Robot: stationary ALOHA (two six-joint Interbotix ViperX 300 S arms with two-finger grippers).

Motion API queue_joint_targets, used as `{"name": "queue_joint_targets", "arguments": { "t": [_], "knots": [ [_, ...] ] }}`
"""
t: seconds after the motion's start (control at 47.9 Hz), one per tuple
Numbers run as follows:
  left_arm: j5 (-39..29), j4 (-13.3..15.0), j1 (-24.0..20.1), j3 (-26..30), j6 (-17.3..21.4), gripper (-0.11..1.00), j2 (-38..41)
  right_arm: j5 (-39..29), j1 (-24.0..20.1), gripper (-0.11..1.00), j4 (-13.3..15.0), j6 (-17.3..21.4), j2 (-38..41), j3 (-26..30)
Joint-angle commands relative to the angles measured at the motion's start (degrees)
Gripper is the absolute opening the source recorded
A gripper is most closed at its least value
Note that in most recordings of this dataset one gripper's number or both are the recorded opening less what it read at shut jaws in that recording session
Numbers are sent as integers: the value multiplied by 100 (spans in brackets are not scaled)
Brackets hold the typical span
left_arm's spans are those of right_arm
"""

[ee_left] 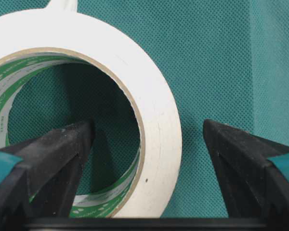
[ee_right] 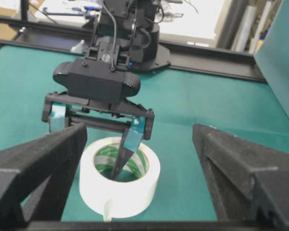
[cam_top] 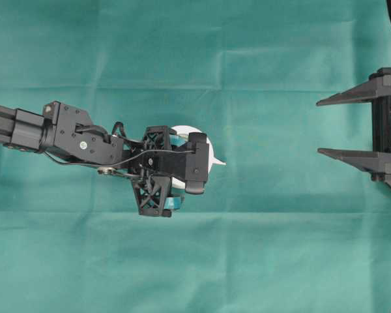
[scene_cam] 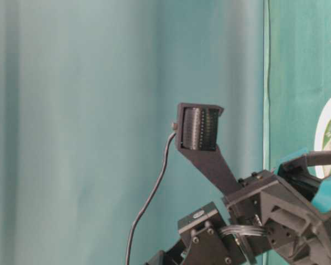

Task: Peel off the duct tape with your right arm.
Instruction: 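Close the left gripper on the roll's rim and lift it upright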

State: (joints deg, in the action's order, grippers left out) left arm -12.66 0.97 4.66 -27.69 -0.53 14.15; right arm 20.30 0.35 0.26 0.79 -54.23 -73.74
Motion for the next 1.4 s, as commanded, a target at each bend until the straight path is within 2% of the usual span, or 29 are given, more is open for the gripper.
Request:
{"name": "queue_joint_targets", "arguments": {
  "t": [0.0,0.083,0.209,0.292,0.334,0.542,1.106,1.377],
  "knots": [
    [-9,-9,-26,70,-9,93,-88,88,9,87,9,9,44,62],
    [-79,-9,-26,88,9,79,-88,79,0,86,9,9,44,70],
    [-264,-26,9,132,35,42,-97,88,0,86,9,79,44,70],
    [-483,-35,44,202,158,26,-97,88,0,86,9,88,44,62],
    [-545,-44,62,237,246,22,-97,88,0,86,9,88,44,70],
    [-703,-35,132,431,545,22,-185,88,0,86,9,97,44,62],
    [-1556,-53,114,1063,571,22,-1090,88,0,86,9,141,44,44],
    [-2276,-123,0,1424,712,22,-1521,70,-9,86,9,141,53,79]
  ]
}}
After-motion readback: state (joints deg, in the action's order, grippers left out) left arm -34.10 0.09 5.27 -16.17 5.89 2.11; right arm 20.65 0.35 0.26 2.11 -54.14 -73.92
